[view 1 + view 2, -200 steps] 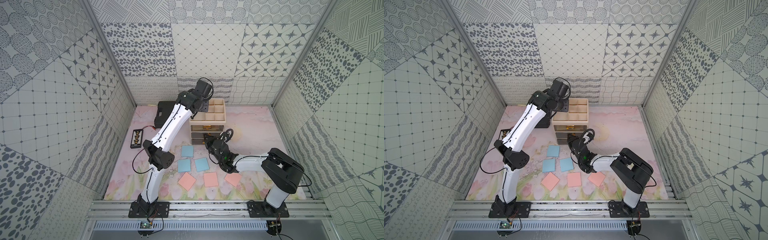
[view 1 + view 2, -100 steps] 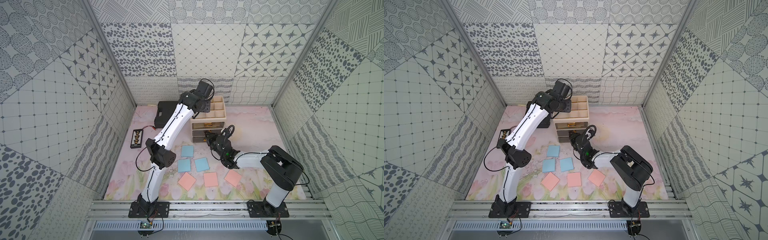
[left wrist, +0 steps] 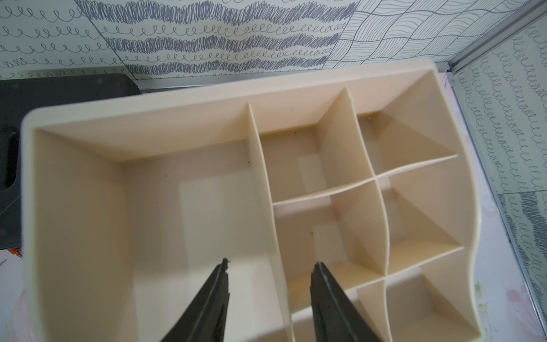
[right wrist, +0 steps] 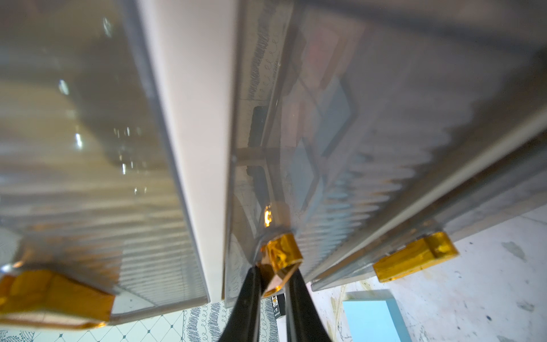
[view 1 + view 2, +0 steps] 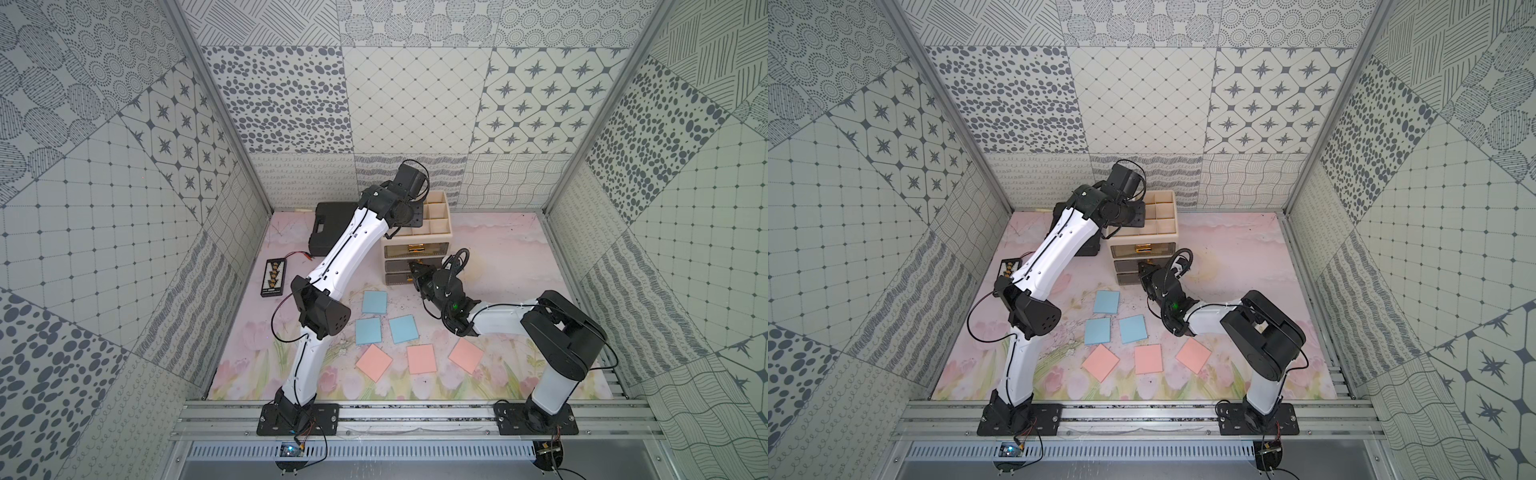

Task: Please put the sticky notes in the drawer by color
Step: Open the drawer in the storage box.

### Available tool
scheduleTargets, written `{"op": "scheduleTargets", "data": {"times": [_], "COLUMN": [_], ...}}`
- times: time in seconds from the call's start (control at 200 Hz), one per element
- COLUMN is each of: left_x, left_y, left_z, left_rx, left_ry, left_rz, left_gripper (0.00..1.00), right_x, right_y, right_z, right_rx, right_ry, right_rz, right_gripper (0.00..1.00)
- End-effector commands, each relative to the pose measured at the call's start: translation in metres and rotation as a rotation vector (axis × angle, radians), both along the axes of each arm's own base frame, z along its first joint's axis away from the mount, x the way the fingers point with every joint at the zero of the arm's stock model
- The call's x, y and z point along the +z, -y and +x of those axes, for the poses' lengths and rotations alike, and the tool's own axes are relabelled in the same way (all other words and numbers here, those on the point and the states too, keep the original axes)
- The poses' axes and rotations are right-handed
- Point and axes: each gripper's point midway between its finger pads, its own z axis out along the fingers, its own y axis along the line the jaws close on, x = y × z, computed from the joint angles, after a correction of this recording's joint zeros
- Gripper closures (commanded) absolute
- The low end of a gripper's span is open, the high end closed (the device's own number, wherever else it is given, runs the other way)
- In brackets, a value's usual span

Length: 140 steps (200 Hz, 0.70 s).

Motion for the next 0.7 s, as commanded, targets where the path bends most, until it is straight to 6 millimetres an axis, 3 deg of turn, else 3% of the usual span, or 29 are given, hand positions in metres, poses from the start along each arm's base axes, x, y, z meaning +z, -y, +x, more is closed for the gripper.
{"op": "scheduleTargets", "data": {"times": [0.0,0.065,0.265,0.695], "left_x": [-0.007,-0.014,-0.016,-0.011], "left_y": [0.003,0.004,0.004,-0.002], "left_z": [0.008,0.014,0.02,0.021], "left_rx": [0.009,0.019,0.039,0.172], "left_ry": [0.001,0.006,0.022,0.123], "left_rz": [0.001,0.015,0.015,0.125], "left_gripper": [0.52,0.57,1.0,1.0], "right_x": [-0.032,-0.03,-0.027,-0.03], "right_y": [0.007,0.007,0.009,0.014], "right_z": [-0.001,-0.001,-0.001,-0.007], "right_rx": [0.006,0.011,0.01,-0.032], "right_ry": [-0.048,-0.045,-0.035,-0.052], "right_rz": [-0.128,-0.128,-0.129,-0.108], "right_gripper": [1.0,1.0,1.0,1.0]}}
